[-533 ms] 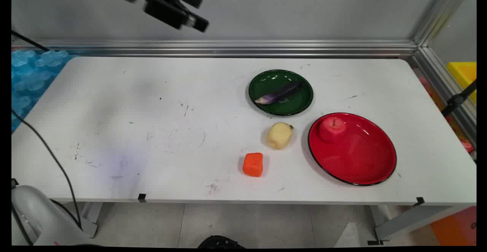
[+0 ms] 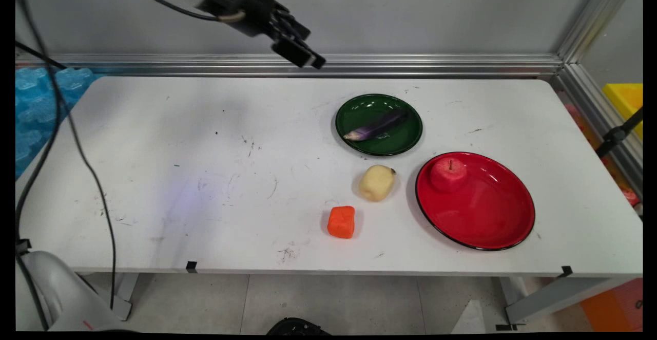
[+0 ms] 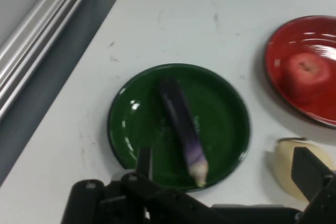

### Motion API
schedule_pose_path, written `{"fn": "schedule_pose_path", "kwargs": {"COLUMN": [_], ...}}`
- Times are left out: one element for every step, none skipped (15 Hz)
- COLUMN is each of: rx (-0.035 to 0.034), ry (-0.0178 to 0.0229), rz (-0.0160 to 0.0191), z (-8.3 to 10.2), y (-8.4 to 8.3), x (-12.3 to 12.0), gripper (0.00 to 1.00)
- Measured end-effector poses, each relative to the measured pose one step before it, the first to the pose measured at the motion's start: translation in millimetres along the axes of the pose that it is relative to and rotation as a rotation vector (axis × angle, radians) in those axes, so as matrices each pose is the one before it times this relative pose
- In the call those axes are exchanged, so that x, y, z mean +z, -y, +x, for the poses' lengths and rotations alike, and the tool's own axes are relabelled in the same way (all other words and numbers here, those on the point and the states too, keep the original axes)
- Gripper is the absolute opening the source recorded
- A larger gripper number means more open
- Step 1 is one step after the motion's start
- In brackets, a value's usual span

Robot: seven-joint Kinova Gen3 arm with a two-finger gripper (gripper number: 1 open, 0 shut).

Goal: Pick up the eggplant from the green plate

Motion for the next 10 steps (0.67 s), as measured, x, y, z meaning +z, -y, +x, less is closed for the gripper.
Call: {"fn": "schedule_pose_path", "kwargs": {"rx": [-0.00405,-0.00194,-0.00155,-0.00210,-0.00277,-0.00347,-0.00295,-0.00184,-0.00174,-0.00051], "ry": [0.01360,0.01477,0.01488,0.01584,0.01353,0.01588,0.01605,0.01352,0.00850,0.01387], "rz": [0.00923,0.00790,0.00619,0.00538,0.00381,0.00307,0.00186,0.00035,-0.00007,-0.00151], "z": [3.14,3.72,4.03,3.92,3.44,3.99,4.01,3.63,2.37,4.01], "y": [4.17,3.82,3.17,2.30,1.46,1.23,0.61,0.06,0.03,-0.41], "x": [15.31,15.57,15.32,14.98,12.60,14.70,14.38,12.43,7.99,12.98], "gripper": [1.00,1.00,1.00,1.00,1.00,1.00,1.00,1.00,1.00,1.00]}}
